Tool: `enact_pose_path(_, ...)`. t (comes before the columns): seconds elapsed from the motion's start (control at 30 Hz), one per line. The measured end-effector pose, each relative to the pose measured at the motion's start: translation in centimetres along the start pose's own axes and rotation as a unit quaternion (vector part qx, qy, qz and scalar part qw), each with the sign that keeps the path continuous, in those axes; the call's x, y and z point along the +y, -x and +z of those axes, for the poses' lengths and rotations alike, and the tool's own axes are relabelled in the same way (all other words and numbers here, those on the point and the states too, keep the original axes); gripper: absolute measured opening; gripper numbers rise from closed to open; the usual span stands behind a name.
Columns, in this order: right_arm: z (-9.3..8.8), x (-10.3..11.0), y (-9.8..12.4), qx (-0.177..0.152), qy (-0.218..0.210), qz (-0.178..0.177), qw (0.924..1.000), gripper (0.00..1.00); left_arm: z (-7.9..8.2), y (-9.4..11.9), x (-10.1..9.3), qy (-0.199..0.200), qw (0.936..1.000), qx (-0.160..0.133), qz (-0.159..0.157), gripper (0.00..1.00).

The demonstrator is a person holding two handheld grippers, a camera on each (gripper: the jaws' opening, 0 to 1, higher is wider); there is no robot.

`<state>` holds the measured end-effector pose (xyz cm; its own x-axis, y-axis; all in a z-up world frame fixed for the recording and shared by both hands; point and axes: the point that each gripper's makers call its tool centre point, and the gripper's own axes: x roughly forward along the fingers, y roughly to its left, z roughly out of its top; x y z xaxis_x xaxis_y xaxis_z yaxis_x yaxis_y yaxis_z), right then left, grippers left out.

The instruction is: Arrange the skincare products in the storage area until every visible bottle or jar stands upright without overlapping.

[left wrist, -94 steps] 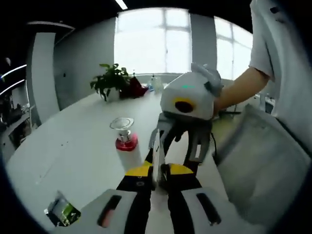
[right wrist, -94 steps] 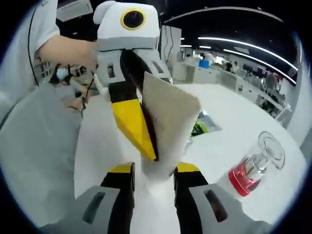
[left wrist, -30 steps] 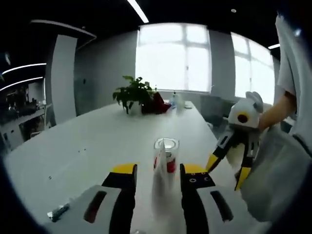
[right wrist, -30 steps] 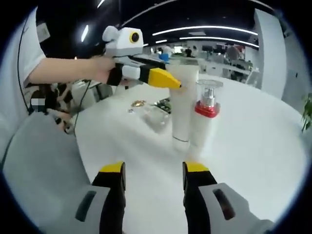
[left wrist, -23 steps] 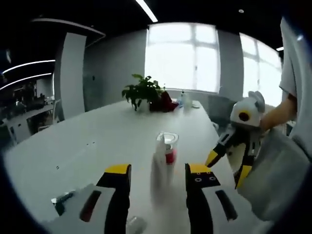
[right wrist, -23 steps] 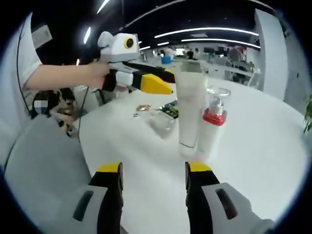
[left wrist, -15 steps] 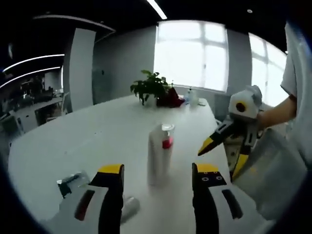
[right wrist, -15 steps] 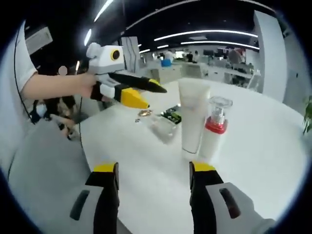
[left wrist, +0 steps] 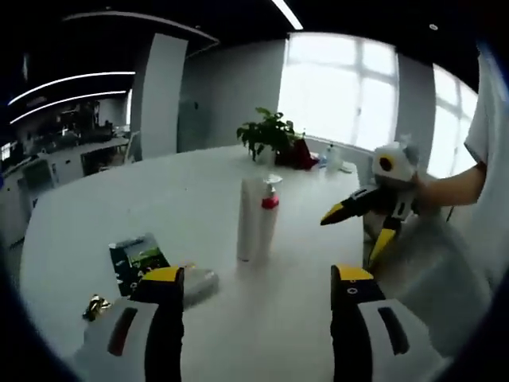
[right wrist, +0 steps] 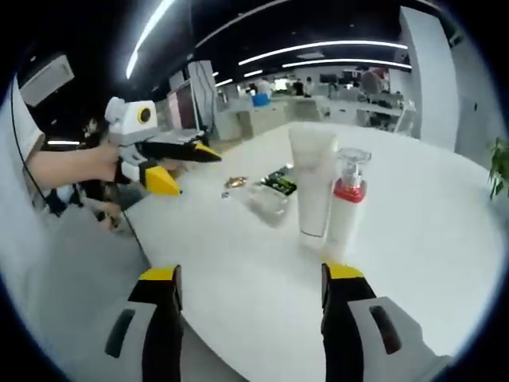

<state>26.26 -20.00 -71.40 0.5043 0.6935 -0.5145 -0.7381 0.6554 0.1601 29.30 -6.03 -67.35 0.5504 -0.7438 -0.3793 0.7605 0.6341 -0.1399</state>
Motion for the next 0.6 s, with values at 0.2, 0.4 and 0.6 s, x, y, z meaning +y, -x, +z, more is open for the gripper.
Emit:
enact_pose_path(0.2,-0.3,0.5,0.4,0.004,-0.007,-0.002,1.0000,0.74,-1.1,1.9,-0.5,0.019,0.9996,0.001,0.020,0.72)
enact_pose_path(0.4,0.1,0.8,0.8,-0.002,-0.010,-0.006,0.9999,0.78,-2.3,3.6,-1.8,0.040,0.9987,0.002,0.032,0.75)
enact_pose_path(0.6,0.1,1.0,1.1,-0.004,-0.017,-0.009,0.9998,0.81,-3.0,4.9,-2.2,0.052,0.9977,0.000,0.042,0.76)
